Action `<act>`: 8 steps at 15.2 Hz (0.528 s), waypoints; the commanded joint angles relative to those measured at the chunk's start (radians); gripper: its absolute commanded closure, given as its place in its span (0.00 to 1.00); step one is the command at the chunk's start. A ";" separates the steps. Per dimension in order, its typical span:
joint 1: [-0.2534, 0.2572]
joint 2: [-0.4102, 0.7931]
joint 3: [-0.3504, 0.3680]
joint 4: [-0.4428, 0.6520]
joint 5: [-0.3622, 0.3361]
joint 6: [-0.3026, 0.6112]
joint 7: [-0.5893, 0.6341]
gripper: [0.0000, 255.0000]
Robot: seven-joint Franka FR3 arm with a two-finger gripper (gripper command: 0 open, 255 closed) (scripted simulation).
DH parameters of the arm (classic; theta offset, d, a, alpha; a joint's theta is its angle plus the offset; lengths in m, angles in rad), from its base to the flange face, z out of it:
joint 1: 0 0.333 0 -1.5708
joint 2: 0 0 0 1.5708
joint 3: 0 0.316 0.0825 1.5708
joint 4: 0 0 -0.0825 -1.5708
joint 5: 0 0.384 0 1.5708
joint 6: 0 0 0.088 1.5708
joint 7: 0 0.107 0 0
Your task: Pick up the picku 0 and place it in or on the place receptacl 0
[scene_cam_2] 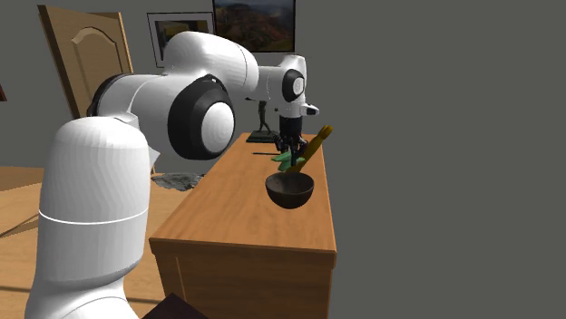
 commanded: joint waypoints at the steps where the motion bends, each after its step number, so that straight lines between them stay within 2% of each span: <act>1: -0.002 0.003 -0.001 -0.018 -0.001 0.022 -0.003 1.00; 8: -0.005 0.010 -0.003 -0.104 -0.003 0.113 -0.003 1.00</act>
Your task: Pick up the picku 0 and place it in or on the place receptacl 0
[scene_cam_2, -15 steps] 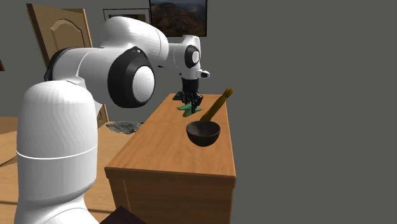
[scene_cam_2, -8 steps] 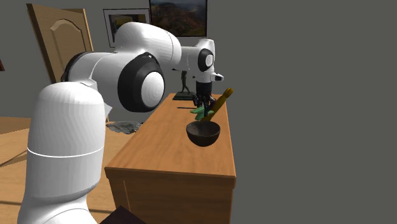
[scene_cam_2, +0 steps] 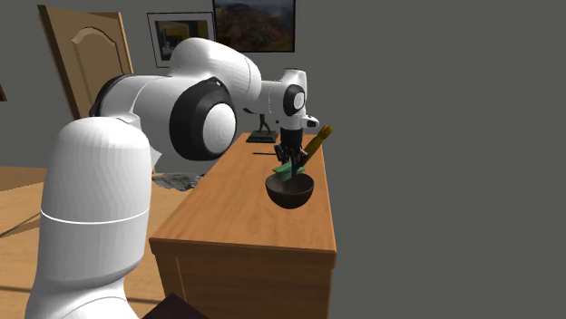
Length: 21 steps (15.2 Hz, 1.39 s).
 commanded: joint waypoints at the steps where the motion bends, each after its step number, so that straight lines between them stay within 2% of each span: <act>1: 0.001 0.004 0.000 -0.024 -0.001 0.029 0.003 1.00; 10: 0.001 0.007 0.000 -0.039 -0.002 0.046 0.003 1.00; 11: 0.001 0.007 0.000 -0.039 -0.002 0.047 0.003 0.00; 16: 0.001 0.007 0.000 -0.039 -0.002 0.046 0.003 0.00; 20: 0.003 -0.004 0.002 0.074 0.001 -0.076 0.000 0.00; 21: 0.003 -0.004 0.002 0.074 0.001 -0.076 0.000 0.00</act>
